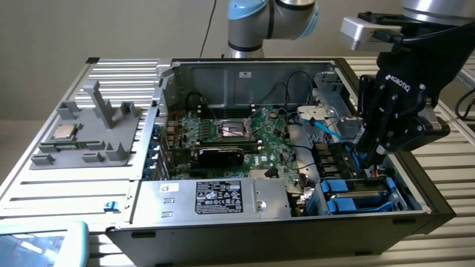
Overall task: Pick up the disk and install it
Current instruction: 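Insert the first disk wire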
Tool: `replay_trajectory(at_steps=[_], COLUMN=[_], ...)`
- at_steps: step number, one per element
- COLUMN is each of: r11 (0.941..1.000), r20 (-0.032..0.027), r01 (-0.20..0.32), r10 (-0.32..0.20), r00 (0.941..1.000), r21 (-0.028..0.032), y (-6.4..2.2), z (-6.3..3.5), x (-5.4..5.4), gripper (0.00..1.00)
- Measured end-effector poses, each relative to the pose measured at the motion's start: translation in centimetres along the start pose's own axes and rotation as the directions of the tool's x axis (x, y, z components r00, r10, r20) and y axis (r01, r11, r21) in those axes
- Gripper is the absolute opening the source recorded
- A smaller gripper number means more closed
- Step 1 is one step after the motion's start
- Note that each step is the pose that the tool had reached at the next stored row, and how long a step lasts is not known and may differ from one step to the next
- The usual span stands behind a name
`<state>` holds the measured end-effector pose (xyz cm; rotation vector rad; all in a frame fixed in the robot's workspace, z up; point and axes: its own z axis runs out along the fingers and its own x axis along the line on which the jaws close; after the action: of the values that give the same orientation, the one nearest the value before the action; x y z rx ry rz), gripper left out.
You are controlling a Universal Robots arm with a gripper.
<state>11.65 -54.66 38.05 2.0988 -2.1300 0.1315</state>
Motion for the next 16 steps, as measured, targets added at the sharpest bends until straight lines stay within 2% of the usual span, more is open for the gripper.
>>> replay_trajectory(at_steps=[1,2,5,7,9,10,13,16], r11=[1.0,1.0,1.0,1.0,1.0,1.0,1.0,1.0], r20=[0.0085,0.0137,0.0217,0.0306,0.0472,0.0525,0.061,0.0619], r01=[0.001,0.001,0.001,0.002,0.003,0.003,0.004,0.004], r10=[-0.001,-0.001,-0.001,-0.002,-0.003,-0.003,-0.004,-0.004], r00=[1.0,0.9999,0.9998,0.9995,0.9989,0.9986,0.9981,0.9981], r21=[-0.0002,-0.0005,-0.0009,-0.0019,-0.0041,-0.0047,-0.0074,-0.0089], y=[0.1,0.21,0.26,0.25,0.24,0.24,0.25,0.25], z=[0.05,0.1,0.32,0.52,0.63,0.68,0.77,1.05], x=[0.0,0.1,0.9,1.2,1.2,1.2,1.2,1.2], gripper=[0.31,0.31,0.31,0.31,0.31,0.31,0.31,0.31])
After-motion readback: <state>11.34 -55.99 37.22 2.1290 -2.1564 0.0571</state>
